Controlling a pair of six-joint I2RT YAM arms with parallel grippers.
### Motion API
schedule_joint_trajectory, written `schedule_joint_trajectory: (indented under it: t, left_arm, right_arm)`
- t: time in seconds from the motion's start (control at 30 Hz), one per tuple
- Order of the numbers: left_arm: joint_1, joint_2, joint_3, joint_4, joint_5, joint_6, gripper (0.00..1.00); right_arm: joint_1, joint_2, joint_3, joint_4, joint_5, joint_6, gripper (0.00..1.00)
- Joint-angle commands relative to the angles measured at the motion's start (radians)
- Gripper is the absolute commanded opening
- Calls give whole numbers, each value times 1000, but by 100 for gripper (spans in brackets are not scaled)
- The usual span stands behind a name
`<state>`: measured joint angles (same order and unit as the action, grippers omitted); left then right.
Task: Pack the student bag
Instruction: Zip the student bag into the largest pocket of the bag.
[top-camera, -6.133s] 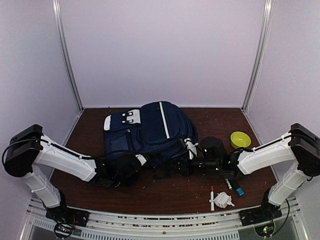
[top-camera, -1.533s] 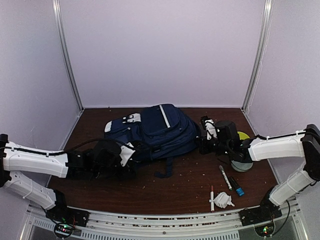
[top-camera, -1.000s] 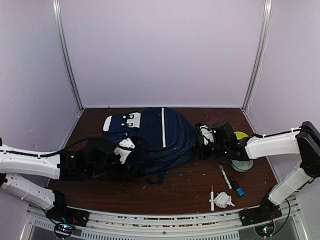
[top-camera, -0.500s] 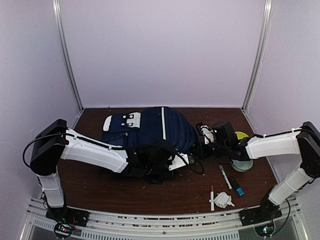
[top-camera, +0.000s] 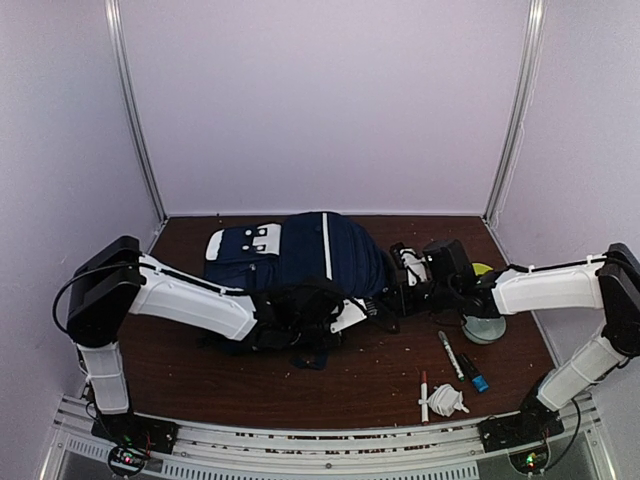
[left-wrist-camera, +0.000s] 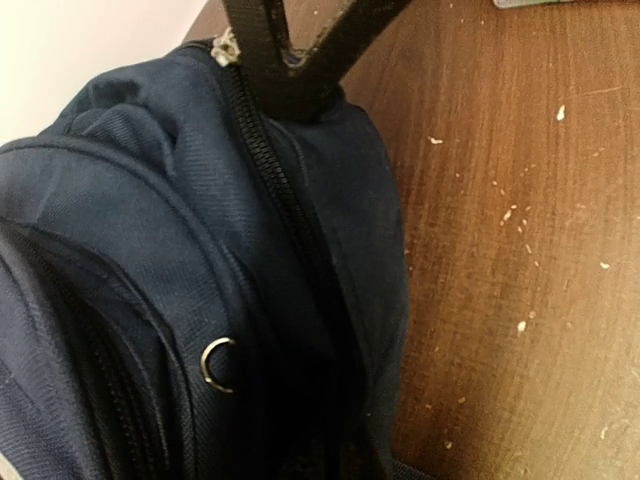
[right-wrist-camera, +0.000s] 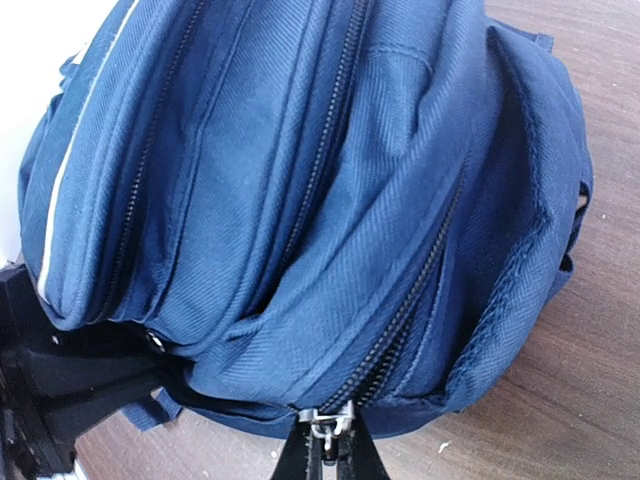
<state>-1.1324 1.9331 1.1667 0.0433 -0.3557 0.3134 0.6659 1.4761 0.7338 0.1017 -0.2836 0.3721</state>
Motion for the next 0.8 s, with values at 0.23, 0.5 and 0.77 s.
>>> schedule_joint_trajectory:
  t: [0.23, 0.5, 0.77]
  left_arm:
    - [20, -274, -286, -118, 27, -78, 0]
    - [-58, -403, -390, -178, 129, -92, 0]
    - [-57, -518, -440, -209, 183, -103, 0]
  right_arm:
    - [-151, -89, 147, -363, 262, -159, 0]
    - [-232, 34, 323, -529, 431, -241, 0]
    - [-229, 137, 467, -511, 279, -283, 0]
